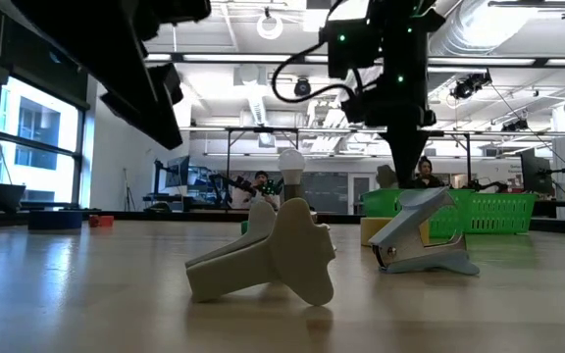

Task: Pick and place Stapler, Stapler remover, tape
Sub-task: Put the top white staple remover into the left green basket, then put the right red stapler into the right green basket

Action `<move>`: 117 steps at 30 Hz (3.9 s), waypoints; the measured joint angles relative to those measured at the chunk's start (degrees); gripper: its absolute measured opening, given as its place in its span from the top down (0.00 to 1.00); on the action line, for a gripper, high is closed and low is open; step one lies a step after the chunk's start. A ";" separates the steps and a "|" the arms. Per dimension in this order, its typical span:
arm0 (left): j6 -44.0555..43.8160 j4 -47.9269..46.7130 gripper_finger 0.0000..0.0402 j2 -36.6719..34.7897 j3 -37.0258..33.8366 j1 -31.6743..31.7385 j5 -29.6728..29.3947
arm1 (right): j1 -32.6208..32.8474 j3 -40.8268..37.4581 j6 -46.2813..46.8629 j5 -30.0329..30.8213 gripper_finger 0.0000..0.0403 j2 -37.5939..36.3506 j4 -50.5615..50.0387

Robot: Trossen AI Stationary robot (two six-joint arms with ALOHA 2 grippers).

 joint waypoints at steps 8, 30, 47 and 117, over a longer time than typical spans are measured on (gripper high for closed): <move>0.04 0.14 0.44 0.00 0.00 -1.93 -3.29 | 1.16 0.02 -1.20 0.74 0.40 0.47 -0.19; 2.30 -0.32 0.44 0.00 0.00 -1.78 -10.36 | 11.12 0.09 10.70 -10.80 0.31 -12.21 -27.15; 5.09 -0.39 0.44 0.00 0.00 -1.77 -10.62 | 24.01 -20.88 29.94 -6.84 0.32 -18.28 -14.41; -2.65 3.57 0.44 0.00 -0.02 -1.75 -15.27 | -22.31 -23.85 -14.19 -3.58 0.82 -25.58 6.11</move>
